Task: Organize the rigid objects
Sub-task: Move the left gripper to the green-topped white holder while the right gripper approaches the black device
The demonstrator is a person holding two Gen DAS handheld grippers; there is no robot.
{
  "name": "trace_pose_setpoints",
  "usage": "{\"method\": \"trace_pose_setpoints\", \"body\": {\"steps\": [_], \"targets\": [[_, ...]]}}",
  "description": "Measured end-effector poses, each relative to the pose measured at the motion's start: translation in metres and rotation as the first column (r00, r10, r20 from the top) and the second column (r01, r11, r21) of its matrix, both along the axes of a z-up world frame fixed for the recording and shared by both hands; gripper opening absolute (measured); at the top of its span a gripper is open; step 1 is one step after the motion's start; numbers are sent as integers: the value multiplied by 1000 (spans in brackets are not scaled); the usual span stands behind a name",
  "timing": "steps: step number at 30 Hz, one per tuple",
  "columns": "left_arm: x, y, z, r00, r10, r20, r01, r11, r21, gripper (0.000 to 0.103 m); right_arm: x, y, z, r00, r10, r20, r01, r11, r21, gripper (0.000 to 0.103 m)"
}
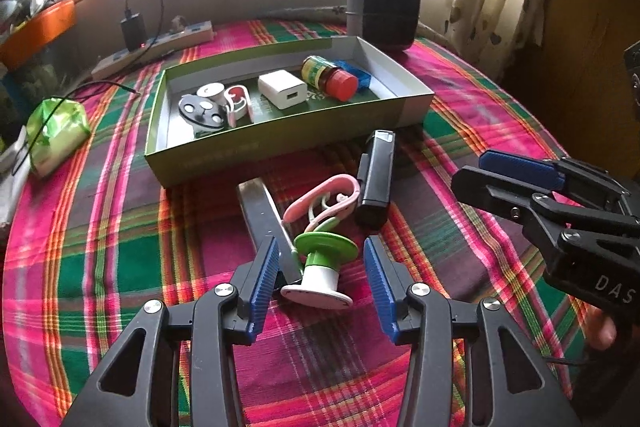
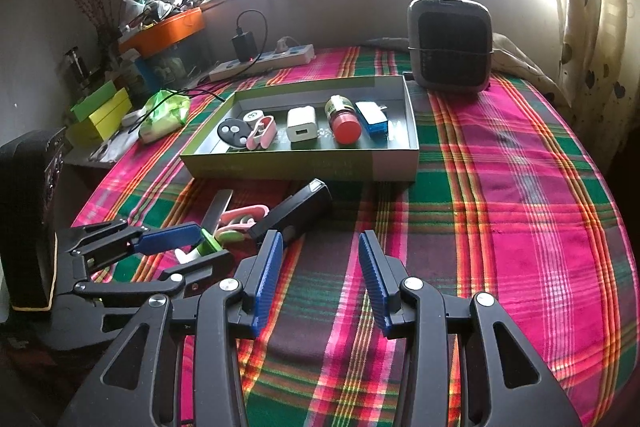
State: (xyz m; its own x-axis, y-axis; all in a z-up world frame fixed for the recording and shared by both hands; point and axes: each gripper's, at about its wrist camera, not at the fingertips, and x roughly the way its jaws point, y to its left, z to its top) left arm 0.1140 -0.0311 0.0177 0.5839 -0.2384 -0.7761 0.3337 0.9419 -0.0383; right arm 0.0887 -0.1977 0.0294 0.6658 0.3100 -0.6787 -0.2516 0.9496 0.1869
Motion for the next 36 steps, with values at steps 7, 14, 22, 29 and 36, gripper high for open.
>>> {"method": "trace_pose_setpoints", "body": {"steps": [7,14,22,29,36], "targets": [[0,4,0,1000,11,-3,-11,1000,-10,42,-2,0,-1,1000,3,-4,-3,1000,-5,41],[-2,7,2,1000,3,-2,-3,999,-42,32,-1,0,-2,1000,0,-10,0,1000,-11,41],[-5,13,6,1000,6,7,-5,997,-72,32,0,1,-2,1000,1,-10,-1,1000,-14,41],[-9,23,11,1000,13,20,-11,995,-103,32,2,-1,-2,1000,-4,-12,4,1000,-16,41],[-20,29,13,1000,9,25,-6,994,-109,32,1,3,1,1000,0,-5,0,1000,-23,41]]}}
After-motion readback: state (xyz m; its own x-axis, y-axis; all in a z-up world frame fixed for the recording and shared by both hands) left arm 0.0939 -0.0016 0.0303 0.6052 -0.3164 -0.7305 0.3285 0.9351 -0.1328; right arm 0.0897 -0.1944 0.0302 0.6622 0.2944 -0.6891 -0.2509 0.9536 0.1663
